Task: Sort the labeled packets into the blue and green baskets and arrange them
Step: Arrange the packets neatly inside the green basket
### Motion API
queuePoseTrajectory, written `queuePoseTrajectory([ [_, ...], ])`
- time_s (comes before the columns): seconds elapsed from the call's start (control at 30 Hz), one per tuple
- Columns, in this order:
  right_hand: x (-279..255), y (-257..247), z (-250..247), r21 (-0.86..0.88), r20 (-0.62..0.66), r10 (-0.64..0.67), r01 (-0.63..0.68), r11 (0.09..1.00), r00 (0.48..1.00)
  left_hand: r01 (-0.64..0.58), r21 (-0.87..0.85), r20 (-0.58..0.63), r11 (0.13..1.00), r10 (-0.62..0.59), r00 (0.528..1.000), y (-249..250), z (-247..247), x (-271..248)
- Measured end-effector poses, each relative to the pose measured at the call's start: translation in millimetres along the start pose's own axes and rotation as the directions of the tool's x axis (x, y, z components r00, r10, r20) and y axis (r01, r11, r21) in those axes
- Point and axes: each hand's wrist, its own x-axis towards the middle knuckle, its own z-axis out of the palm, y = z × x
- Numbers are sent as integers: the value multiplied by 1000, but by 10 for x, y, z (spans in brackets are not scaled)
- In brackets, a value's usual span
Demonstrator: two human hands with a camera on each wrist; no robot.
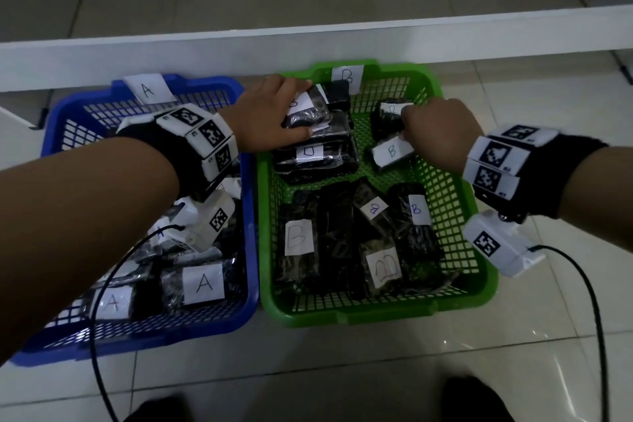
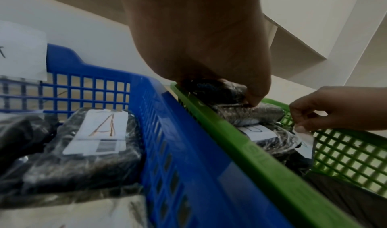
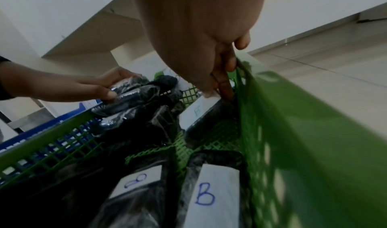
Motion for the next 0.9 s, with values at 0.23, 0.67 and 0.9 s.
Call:
queuePoseTrajectory([
  [0.23,-116,-61,76,-87,-30,-79,76,993,996,4,-3,-7,1000,-4,1000,2,6,3],
  [0.67,-6,1,45,-184,-20,-147,141,973,989,7,-1,-5,1000,-7,1000,18,-11,-2],
  [0.9,127,-42,62,-161,-7,-206,203,966,978,8,-2,12,1000,-8,1000,10,-2,3],
])
